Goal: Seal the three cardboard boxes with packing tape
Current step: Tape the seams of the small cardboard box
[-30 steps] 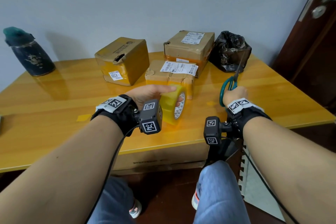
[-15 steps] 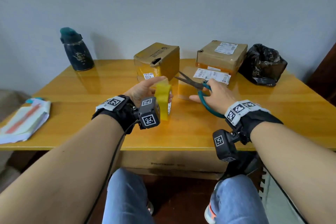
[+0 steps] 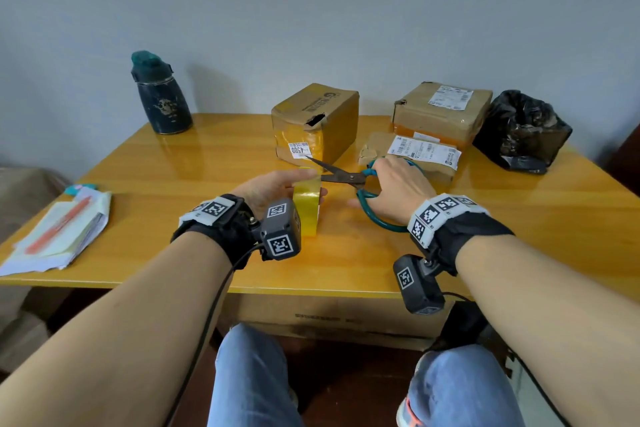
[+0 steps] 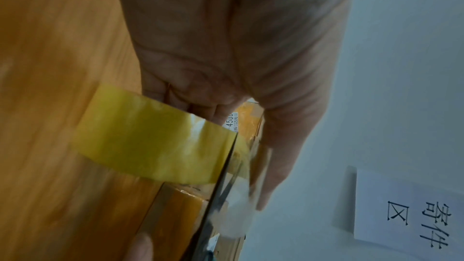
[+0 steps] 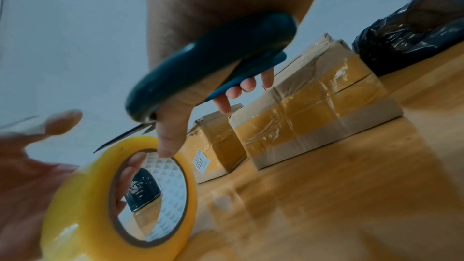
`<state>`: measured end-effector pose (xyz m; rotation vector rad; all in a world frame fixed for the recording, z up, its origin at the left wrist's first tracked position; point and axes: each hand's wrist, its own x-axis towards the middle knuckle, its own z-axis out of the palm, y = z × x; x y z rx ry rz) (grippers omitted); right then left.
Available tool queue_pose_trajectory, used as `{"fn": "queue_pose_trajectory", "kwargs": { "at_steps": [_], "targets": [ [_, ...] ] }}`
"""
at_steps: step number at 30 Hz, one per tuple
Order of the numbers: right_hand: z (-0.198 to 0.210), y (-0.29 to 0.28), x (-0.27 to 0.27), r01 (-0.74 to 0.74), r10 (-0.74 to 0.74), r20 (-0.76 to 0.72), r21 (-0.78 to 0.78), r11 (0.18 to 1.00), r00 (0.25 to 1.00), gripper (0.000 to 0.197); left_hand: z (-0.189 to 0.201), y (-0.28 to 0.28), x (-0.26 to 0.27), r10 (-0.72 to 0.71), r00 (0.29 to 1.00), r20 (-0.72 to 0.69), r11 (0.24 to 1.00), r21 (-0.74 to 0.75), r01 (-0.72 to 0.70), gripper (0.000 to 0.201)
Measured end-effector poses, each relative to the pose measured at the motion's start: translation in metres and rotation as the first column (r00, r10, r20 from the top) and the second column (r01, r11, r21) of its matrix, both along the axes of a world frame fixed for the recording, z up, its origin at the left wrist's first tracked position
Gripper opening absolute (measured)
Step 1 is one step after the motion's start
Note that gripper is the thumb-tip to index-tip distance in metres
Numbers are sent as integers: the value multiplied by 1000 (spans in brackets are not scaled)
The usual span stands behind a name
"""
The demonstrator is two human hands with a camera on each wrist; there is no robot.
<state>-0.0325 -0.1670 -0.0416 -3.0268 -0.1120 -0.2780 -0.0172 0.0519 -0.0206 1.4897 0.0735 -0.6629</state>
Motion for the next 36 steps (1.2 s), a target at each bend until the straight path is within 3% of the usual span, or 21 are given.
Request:
{"fn": "queue_pose_trajectory", "kwargs": {
  "at_steps": [3,8,13,18,29,36],
  "targets": [
    [1,5,5,8,-6,29,-45,999,1000,66,-3,-4,1,-2,1000,-27,1000,-15,2,47],
    [0,10,13,18,-4,97,-145,989,995,62,-9,-7,6,-10,999,52,1000,20,9,23],
    [3,5,15,81,-57,138,-175,981,989,62,-15,-5,10,-34,995,96,998,47,29,20],
    [0,10,18,42,-11,148,-207,978,989,62,-16,-7,16,-67,993,98,996,59,61,16],
    [4,5,14,85,-66,86,-233,969,994,66,-15,-9,16,-118,984,132,991,72,109,25],
    [0,0,16,48,-33,59,-279,959,998,65,-17,-8,20,-149,980,133,987,78,139,17]
  ]
}}
